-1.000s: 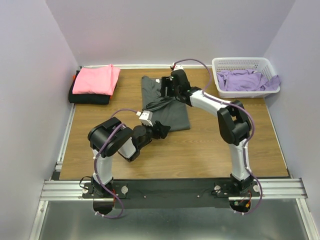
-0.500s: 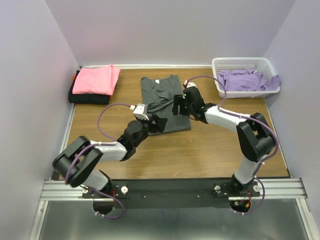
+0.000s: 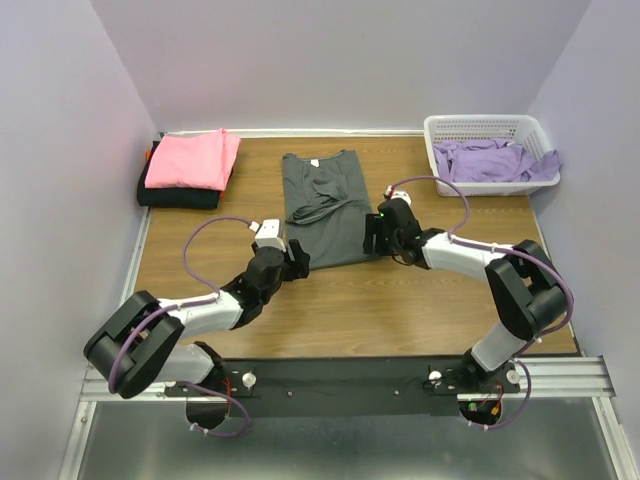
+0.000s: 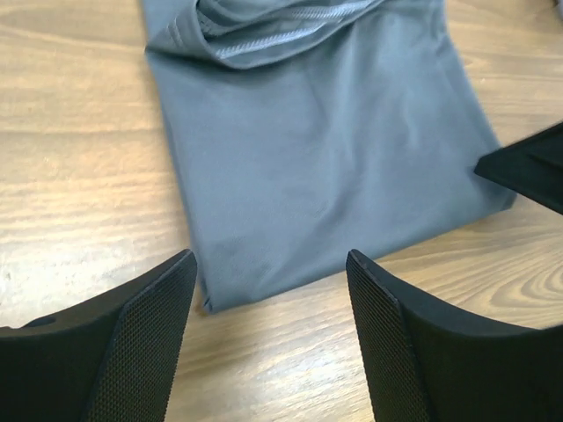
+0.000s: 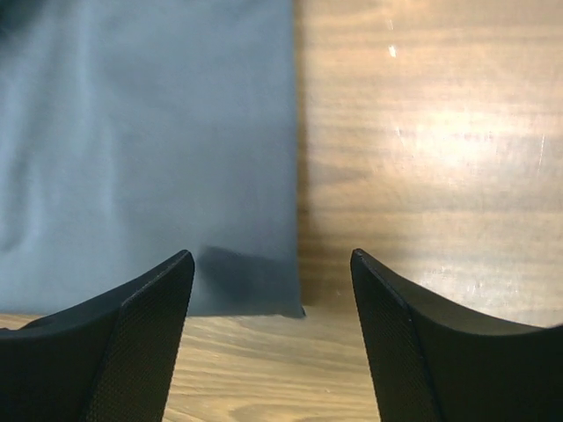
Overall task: Fold and stack the t-shirts
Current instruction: Fold the tshirt
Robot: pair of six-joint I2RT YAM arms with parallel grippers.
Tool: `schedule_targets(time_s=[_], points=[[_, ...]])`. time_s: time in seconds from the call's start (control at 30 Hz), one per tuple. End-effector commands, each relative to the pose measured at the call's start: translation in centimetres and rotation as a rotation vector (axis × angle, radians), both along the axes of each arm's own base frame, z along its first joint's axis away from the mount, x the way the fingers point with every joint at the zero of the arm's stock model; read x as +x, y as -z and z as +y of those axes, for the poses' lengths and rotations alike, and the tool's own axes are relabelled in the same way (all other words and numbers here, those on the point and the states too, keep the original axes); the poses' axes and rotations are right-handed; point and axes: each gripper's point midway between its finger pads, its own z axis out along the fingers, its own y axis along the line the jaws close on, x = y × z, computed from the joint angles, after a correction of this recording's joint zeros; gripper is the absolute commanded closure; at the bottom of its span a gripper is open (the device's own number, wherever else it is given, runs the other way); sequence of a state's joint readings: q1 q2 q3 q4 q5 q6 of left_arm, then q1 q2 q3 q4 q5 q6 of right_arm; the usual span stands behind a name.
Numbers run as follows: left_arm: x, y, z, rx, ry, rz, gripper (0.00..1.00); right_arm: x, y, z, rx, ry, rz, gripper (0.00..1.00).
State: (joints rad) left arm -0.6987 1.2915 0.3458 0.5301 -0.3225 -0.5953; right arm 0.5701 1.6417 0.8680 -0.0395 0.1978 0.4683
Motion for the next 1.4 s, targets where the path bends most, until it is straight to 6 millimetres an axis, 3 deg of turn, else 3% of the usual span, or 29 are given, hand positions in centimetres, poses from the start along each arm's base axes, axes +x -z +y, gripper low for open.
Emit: schedule_targets(time_s=[0.0, 0.27, 0.57, 0.97, 1.1, 1.13, 1.2, 1.23, 1.37], points=[[-0.5, 1.8, 0.7, 0.016, -0.035, 0.071, 0.26, -0.5, 0.1, -1.1, -0.007, 0.053, -0.009, 0.23], [-0.2, 2.9, 1.2, 0.046, -0.084, 0.119, 0.29, -1.7, 1.2, -1.4, -0.008, 0.050, 0.026, 0.37], [-0.3, 3.9, 1.3, 0.074, -0.100, 0.159, 0.43, -2.2, 1.9, -1.4, -0.004, 0.039, 0.052, 0.51], [-1.0, 5.8, 1.0, 0.126, -0.135, 0.226, 0.51, -2.8, 2.0, -1.3, 0.013, 0.027, 0.060, 0.66], [-1.6, 6.5, 0.7, 0.140, -0.135, 0.245, 0.72, -2.7, 1.7, -1.2, 0.016, 0.026, 0.054, 0.76], [-1.8, 6.6, 0.8, 0.140, -0.136, 0.249, 0.85, -2.8, 1.7, -1.3, 0.015, 0.025, 0.053, 0.79], [-1.7, 6.6, 0.7, 0.140, -0.134, 0.244, 1.00, -2.9, 1.7, -1.2, 0.017, 0.020, 0.055, 0.88], [-1.6, 6.3, 0.7, 0.138, -0.132, 0.238, 1.00, -2.9, 1.5, -1.2, 0.019, 0.016, 0.052, 0.94], [-1.1, 3.7, 0.0, 0.098, -0.101, 0.172, 1.00, -2.9, 0.2, -0.9, 0.050, 0.004, 0.027, 0.98]])
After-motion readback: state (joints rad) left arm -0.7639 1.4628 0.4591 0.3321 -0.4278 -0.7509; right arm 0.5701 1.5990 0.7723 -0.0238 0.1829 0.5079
